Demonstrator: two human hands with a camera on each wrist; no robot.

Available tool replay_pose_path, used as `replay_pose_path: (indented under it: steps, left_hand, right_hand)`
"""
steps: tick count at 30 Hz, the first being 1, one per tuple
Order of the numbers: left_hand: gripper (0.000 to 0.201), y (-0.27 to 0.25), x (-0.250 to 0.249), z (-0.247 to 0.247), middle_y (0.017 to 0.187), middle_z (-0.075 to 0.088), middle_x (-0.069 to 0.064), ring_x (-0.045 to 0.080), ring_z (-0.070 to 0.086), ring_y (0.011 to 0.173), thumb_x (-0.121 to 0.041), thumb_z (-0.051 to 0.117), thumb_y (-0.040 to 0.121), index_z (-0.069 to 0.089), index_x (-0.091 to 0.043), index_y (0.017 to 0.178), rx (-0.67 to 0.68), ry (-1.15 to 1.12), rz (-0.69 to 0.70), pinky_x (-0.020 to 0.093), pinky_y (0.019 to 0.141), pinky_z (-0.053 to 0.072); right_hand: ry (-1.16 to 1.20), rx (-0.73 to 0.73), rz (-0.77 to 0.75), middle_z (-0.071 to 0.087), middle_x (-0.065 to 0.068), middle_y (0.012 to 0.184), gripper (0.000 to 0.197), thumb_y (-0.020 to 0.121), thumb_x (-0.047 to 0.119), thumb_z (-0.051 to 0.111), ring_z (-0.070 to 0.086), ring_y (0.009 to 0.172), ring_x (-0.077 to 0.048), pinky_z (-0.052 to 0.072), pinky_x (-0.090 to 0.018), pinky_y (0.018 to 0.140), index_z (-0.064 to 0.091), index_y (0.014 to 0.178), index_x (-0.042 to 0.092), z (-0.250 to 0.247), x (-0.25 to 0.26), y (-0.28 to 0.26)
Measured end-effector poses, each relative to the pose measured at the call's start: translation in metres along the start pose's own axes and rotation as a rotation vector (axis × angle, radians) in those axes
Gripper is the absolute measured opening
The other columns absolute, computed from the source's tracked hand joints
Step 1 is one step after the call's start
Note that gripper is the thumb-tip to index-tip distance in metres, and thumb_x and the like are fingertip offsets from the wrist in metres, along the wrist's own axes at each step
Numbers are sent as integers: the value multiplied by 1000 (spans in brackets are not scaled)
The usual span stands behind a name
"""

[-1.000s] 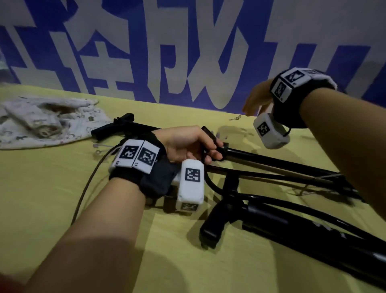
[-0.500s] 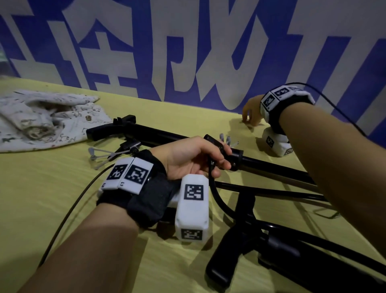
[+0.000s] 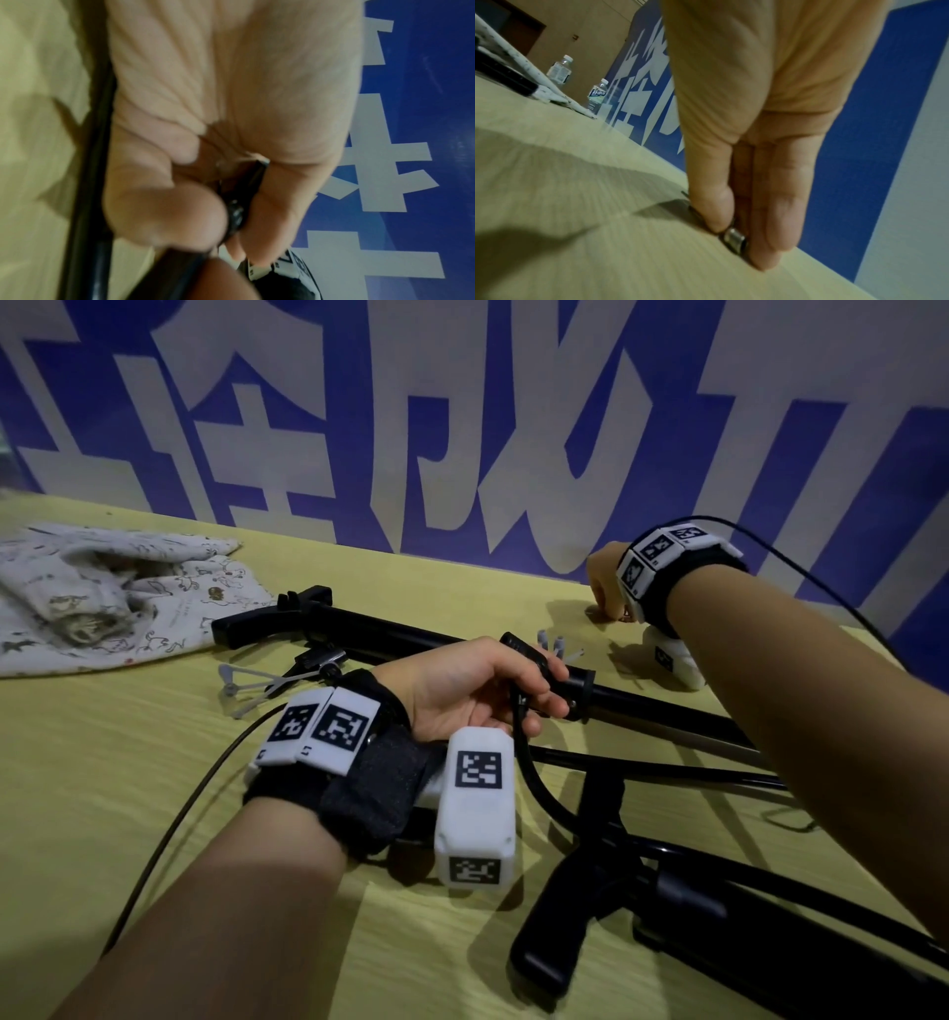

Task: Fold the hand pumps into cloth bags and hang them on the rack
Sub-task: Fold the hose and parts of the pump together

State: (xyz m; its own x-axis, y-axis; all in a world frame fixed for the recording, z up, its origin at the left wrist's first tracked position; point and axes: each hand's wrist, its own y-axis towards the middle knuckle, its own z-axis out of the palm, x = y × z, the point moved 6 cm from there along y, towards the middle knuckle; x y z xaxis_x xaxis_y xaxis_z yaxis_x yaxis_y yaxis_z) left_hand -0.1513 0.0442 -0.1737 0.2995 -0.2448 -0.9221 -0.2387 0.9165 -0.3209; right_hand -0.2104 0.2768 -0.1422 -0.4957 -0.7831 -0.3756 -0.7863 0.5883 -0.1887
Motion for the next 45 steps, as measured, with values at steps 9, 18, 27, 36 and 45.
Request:
replay_pose_path:
  steps: [9,18,27,36,45]
  left_hand:
    - [20,-2,-2,2,69,55,10,10,49,39,3,35,90,52,-9,90,-13,20,-2,13,33,39]
    - [13,-13,-5,8,70,50,3,6,42,39,-1,37,91,46,-11,92,-148,104,116,13,37,29]
    - [13,-24,-11,30,83,58,4,2,45,43,-6,50,92,62,-4,89,-180,248,249,19,55,26]
    - [28,-28,-13,47,74,51,3,3,45,47,-3,52,90,58,-1,118,-79,327,283,11,34,28]
    - [31,-32,-14,56,73,51,-2,3,44,46,-29,42,96,57,-8,112,-22,275,304,12,35,23]
  right_hand:
    - [58,84,-58,61,-1,57,16,81,21,66,56,53,-15,50,-27,65,71,76,6,-3,-17,-59]
    - [217,137,-59,71,-5,71,11,85,10,63,67,63,-12,55,-24,69,70,93,6,-5,-55,-197]
    - [78,-65,-99,67,-6,105,22,88,17,60,62,97,-19,51,-31,92,68,108,10,32,-57,-282]
    - [372,97,-44,69,-7,92,19,88,15,61,63,69,-10,54,-21,71,67,104,7,54,-69,-327]
    - [319,183,374,72,-9,89,22,86,9,63,67,70,-17,48,-17,48,68,104,-3,89,-125,-352]
